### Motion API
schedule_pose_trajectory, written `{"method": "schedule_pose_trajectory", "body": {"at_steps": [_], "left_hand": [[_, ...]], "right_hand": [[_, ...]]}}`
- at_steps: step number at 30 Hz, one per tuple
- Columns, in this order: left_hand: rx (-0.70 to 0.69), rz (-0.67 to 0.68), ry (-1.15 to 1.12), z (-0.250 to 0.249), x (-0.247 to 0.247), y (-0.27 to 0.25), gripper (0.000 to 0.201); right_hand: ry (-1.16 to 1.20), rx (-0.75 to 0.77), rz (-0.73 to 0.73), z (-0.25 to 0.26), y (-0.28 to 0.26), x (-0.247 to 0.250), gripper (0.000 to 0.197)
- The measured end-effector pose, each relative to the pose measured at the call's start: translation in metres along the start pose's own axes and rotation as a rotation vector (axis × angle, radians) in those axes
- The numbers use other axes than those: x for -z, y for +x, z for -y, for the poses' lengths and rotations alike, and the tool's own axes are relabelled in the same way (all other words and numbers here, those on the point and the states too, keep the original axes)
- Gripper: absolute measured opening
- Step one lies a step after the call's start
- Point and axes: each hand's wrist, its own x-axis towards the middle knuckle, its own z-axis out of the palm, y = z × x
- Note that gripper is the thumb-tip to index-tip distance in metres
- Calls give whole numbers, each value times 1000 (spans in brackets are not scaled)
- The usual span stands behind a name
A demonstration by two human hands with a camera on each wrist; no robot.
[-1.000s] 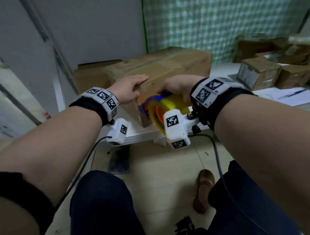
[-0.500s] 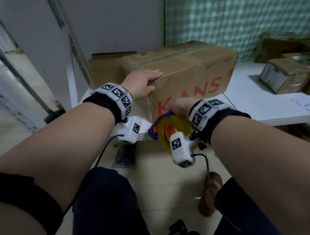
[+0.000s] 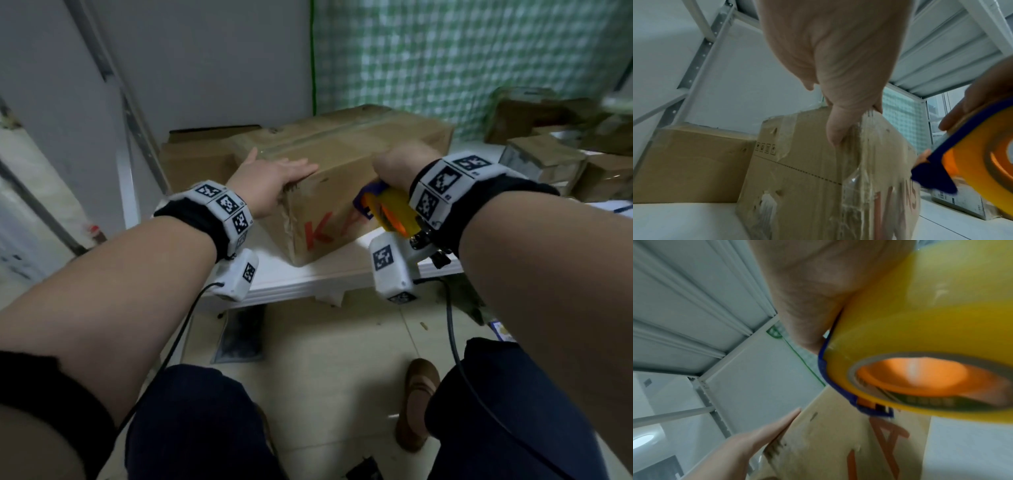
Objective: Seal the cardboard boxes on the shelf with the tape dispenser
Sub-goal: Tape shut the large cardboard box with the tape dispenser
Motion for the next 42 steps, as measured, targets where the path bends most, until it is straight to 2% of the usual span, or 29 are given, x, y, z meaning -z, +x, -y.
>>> {"method": "schedule_pose_trajectory", "body": {"at_steps": [2,4,5,8,11,15,19,22,26,30,32,35,39,42], "left_hand": [[-33,-10,-1,-1,-1,0,91],[-79,-30,-19,-10,0,1,82],[-103,-40,-34,-18,1,3,77],[-162,-76,-79,-42,0,11,66],[-181,-99,-121,-54,-3,20,60],[-210,-177,-143,-63,-8,30,52],[-247,-312,-205,-66,-9,32,50],[-287,-357,-207,-66,-11,30,48],[-330,-343,-146,-65,-11,28,51],[-281,-254,-82,-77,-5,32,53],[-264,-254,-49,-87,-3,34,52],[-251,-259,11,-102,0,41,49],[-251,-234,49,-115,2,50,47],[-297,-202,-60,-110,4,52,46]], "right_hand": [[74,-75,-128,-2,-2,13,26],[120,-74,-258,-1,-5,26,19],[90,-46,-311,1,-4,29,14],[-28,10,-414,-5,2,30,33],[-49,99,-502,-11,10,31,30],[-117,280,-400,-15,25,24,39],[-85,307,-298,-14,40,9,37],[-45,329,-257,-17,48,1,33],[-114,370,-281,-24,53,3,35],[-222,413,-310,-35,49,7,45],[-219,432,-394,-40,42,9,47],[-189,428,-549,-48,29,13,35],[-204,380,-410,-62,13,9,18],[-201,360,-323,-70,4,2,27]]}}
